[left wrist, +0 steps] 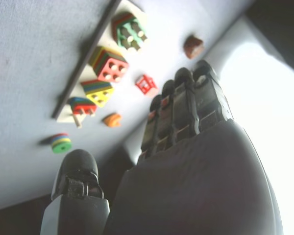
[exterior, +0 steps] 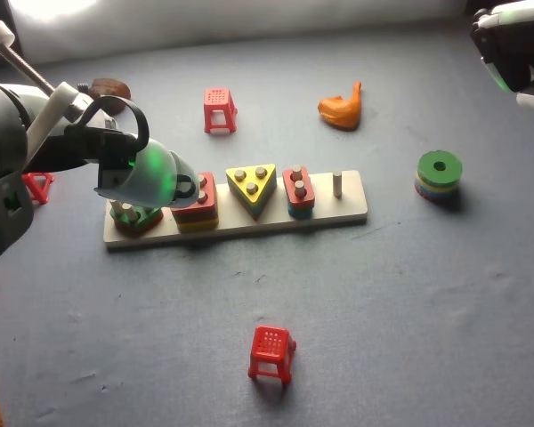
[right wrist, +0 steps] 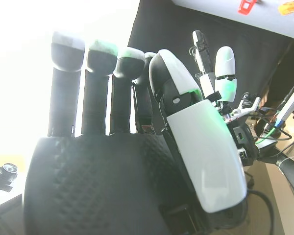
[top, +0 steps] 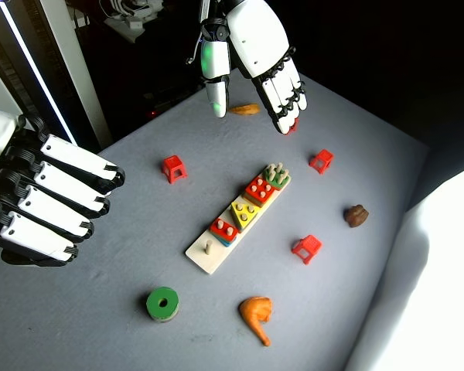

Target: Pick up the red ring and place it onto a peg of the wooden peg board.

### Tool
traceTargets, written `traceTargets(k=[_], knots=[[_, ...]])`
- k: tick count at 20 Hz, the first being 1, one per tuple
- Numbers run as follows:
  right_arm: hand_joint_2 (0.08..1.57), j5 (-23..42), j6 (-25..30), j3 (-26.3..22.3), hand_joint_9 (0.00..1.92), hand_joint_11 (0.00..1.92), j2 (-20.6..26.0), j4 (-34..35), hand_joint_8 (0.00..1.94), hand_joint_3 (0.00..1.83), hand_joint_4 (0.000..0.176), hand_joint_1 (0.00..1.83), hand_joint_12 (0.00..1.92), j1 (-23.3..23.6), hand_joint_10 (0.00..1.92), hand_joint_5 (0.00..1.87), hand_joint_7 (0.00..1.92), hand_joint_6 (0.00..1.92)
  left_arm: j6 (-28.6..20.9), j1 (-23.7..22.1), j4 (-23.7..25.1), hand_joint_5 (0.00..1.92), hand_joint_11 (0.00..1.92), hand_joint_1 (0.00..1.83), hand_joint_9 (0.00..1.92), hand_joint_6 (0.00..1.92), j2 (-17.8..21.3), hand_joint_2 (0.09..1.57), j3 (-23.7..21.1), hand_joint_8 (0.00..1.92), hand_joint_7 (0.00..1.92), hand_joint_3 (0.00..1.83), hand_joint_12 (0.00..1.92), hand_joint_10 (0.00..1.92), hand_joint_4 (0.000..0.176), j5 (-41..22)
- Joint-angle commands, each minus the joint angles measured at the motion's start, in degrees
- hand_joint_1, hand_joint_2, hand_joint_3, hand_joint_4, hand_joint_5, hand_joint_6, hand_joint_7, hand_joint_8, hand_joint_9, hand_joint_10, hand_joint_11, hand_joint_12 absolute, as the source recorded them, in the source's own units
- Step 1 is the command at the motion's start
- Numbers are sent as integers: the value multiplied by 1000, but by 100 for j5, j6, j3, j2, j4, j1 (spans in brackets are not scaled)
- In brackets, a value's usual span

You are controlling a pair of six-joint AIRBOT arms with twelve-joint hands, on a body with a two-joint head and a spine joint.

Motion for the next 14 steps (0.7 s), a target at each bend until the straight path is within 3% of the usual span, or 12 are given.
traceTargets(k=[1, 3, 11, 14], knots=[[968, 635, -14, 12, 0, 0, 11, 83, 2, 172, 0, 167, 0, 36, 0, 19, 0, 10, -6, -29, 495, 18, 0, 0, 0, 14, 5, 1015, 3, 0, 1, 191, 4, 0, 0, -32], [1049, 635, -14, 11, 0, 0, 11, 83, 0, 9, 0, 176, 0, 35, 0, 40, 1, 7, -6, -29, 495, 4, 0, 0, 0, 0, 5, 1101, 4, 0, 0, 25, 0, 0, 0, -32], [1061, 544, -165, 29, 0, 0, -15, 86, 0, 3, 0, 173, 0, 22, 0, 17, 0, 0, -6, -36, 495, 0, 0, 0, 0, 0, 6, 1107, 7, 0, 0, 13, 0, 0, 0, -31], [1015, 145, -333, 335, 0, 0, -314, 596, 0, 0, 0, 227, 0, -1, 0, 4, 0, 1, -6, -37, 494, 0, 0, 0, 0, 0, 7, 1116, 2, 0, 0, 16, 0, 0, 0, -31]])
